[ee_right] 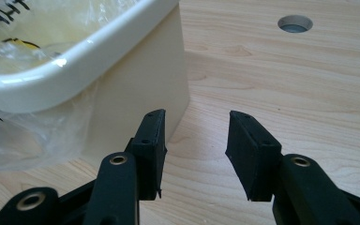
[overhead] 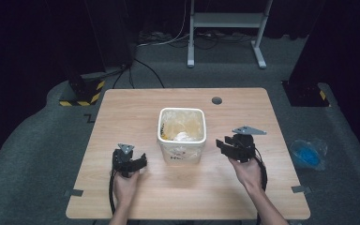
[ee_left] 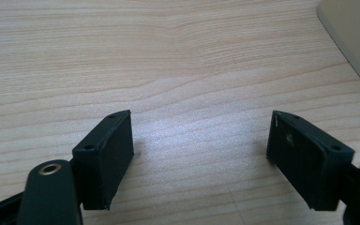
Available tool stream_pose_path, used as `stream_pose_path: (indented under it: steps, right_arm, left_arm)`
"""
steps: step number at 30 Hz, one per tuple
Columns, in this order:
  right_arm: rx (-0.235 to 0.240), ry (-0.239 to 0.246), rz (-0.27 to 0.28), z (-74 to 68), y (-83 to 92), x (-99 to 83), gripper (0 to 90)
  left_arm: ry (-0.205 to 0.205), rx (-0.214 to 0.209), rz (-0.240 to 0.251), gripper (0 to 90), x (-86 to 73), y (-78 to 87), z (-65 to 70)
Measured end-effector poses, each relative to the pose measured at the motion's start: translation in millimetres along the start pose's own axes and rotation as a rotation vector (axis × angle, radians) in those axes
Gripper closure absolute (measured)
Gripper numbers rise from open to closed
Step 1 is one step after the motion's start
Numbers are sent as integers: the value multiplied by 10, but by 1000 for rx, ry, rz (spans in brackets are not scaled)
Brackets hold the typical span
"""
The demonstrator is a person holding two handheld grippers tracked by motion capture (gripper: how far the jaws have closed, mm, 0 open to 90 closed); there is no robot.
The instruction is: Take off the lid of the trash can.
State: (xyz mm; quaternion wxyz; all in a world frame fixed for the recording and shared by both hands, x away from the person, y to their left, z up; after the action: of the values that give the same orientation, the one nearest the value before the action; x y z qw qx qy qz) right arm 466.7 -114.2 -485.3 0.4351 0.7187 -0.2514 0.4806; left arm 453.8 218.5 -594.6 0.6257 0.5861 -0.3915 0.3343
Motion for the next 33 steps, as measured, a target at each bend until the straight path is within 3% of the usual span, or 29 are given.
stream_pose_path:
  steps: [20, 33]
  right_arm:
    - [27, -2, 21, -252, -60, 382, 584]
    - [20, 21, 12, -394, -206, 560, 587]
  left_arm:
    - [1, 0, 1, 228, 0, 0, -1]
    - [0, -1, 0, 229, 0, 0, -1]
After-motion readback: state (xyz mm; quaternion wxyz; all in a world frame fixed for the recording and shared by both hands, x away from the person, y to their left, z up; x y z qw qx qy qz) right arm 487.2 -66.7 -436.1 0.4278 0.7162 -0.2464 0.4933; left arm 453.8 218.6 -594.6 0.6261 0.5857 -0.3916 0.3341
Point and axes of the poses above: each handheld gripper's, and its own axes: y roughly backward along the jaws, x roughly out of its top, z roughly to its right, the point moved 10 cm from there along -y, roughly forward along the jaws, and after that the axes turned 14 degrees about z, right-handed, at the moved point
